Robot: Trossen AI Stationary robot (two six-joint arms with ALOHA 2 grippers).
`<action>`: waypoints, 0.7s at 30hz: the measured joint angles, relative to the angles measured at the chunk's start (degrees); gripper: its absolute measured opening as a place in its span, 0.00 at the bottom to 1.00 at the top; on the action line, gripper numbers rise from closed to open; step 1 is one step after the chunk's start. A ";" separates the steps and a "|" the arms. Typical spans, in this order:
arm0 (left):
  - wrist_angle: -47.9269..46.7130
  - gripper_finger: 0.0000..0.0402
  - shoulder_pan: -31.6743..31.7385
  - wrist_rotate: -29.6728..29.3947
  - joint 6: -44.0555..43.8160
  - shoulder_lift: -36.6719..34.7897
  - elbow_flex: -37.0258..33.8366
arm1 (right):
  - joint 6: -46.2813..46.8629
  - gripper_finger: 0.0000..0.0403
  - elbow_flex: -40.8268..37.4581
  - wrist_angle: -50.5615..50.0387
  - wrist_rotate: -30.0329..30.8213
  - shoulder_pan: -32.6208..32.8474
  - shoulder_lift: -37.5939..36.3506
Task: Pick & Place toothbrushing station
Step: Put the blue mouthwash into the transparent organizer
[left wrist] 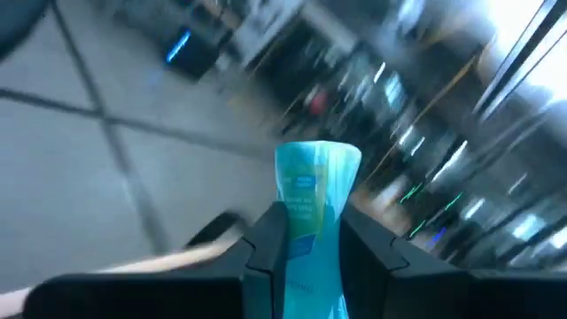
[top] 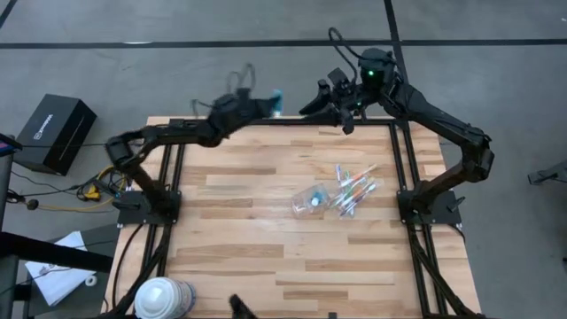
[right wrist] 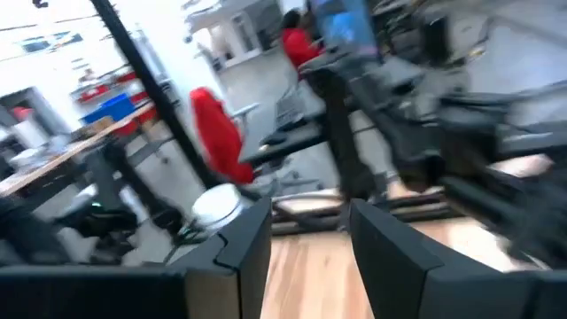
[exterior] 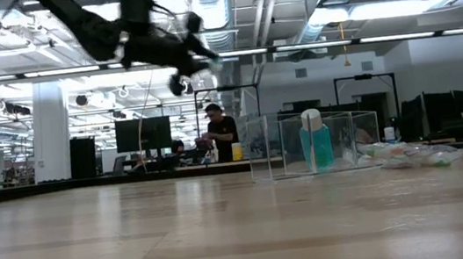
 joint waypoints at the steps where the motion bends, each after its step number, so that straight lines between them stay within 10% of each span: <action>1: 4.09 0.16 0.29 -1.79 -1.51 -1.41 -1.50 | -0.63 0.35 0.00 0.96 2.13 -0.02 -0.06; 10: 36.28 0.16 0.64 -9.34 -1.51 -9.27 -4.03 | 1.69 0.34 0.07 15.04 22.09 4.08 1.23; 21: 46.30 0.16 -2.46 -0.46 -0.29 -10.36 5.07 | 19.75 0.38 0.23 41.64 20.51 6.54 10.84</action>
